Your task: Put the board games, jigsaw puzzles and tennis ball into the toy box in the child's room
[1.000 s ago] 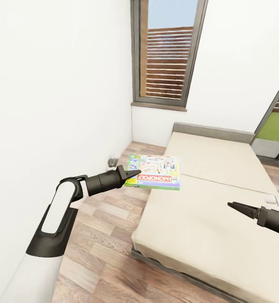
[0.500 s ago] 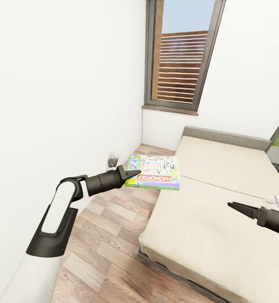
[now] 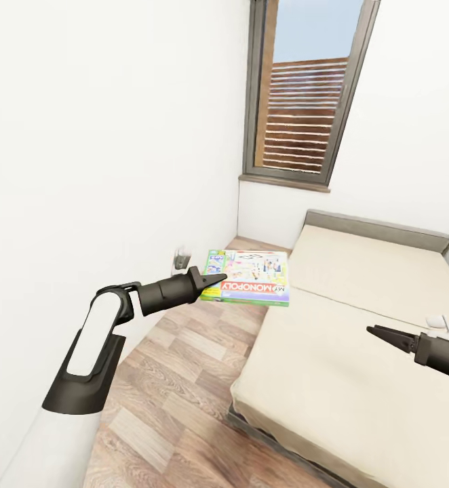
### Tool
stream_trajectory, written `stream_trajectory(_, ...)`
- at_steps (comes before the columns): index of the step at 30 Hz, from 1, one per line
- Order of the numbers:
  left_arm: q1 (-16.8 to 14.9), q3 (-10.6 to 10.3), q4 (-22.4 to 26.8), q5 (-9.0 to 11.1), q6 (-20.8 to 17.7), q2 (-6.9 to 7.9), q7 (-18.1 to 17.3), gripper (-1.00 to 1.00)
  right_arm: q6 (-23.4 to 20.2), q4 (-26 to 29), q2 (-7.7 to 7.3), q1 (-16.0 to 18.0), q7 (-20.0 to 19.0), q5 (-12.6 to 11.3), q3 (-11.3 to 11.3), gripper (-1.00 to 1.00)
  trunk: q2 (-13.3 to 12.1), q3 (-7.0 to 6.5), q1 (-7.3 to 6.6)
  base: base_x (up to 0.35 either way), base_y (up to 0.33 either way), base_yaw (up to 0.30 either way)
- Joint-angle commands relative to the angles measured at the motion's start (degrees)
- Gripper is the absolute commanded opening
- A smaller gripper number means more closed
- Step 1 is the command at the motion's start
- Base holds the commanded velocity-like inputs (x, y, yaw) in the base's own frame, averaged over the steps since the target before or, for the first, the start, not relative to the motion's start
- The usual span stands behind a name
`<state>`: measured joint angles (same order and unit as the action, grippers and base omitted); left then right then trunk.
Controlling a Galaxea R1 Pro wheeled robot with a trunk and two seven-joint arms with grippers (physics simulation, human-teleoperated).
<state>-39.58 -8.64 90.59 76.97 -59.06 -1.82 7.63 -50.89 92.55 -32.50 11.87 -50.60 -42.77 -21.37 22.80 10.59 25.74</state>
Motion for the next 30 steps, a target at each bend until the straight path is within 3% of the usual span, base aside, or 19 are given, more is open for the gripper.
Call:
stream_trajectory(1, -0.06, 0.03, 0.03, 0.55, -0.18, -0.03, 0.52, -1.00, -0.26, 0.00, -0.05, 0.03, -0.54, -0.03, -0.07, 1.00, 0.12, 0.03, 0.04, 0.000, 0.000, 0.124)
stream_trajectory(10, -0.06, 0.03, 0.03, 0.55, -0.18, -0.02, 0.54, -1.00, -0.25, 0.00, -0.17, 0.00, -3.75, -0.03, -0.15, 1.00, 0.12, -0.75, 0.04, 0.000, 0.000, 0.133)
stream_trajectory(30, -0.06, 0.03, 0.03, 0.55, -0.18, 0.02, 0.52, -1.00, -0.39, 0.00, -0.36, 0.01, -4.82, -0.03, -0.20, 1.00, 0.12, -2.28, 0.04, 0.000, 0.000, 0.135)
